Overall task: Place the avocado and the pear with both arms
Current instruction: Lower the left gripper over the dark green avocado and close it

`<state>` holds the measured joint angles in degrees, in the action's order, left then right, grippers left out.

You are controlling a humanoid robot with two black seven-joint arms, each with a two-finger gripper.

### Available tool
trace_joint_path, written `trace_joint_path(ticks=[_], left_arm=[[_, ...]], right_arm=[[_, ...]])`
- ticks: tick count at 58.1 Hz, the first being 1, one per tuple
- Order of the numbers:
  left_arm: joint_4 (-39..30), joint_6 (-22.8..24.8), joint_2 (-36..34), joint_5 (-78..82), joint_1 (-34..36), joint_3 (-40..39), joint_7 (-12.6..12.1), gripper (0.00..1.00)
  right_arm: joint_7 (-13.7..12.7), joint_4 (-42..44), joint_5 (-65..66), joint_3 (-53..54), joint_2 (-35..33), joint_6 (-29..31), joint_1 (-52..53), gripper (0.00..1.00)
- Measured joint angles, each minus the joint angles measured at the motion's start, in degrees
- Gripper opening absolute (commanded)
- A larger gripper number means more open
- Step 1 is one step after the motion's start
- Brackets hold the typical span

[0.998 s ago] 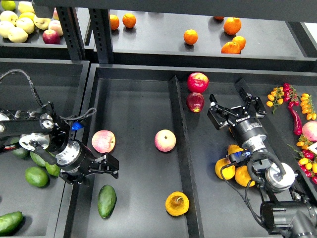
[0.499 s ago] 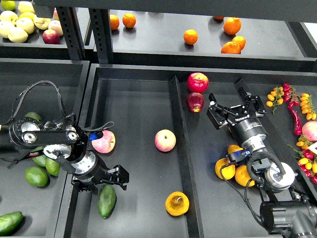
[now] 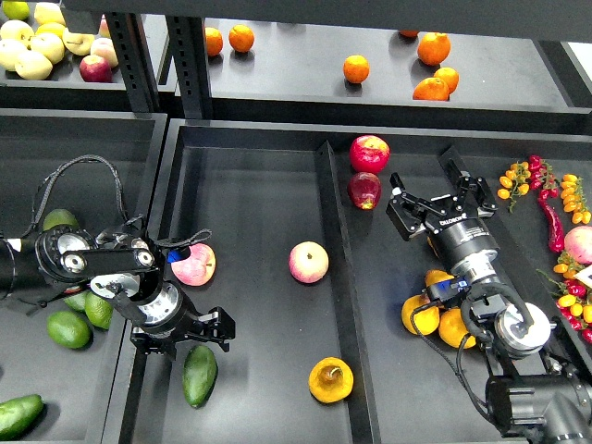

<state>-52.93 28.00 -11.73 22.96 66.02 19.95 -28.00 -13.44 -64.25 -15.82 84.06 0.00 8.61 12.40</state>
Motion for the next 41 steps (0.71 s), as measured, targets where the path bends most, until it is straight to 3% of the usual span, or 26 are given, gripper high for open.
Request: trace_joint_path(ticks=[41], left_arm=[[3.7,0.0,3.7,0.9,-4.7,0.0,0.0,0.99]], right_arm=[[-0.1,-0.6,0.0,0.1,0.0,0.1,-0.5,0.99]])
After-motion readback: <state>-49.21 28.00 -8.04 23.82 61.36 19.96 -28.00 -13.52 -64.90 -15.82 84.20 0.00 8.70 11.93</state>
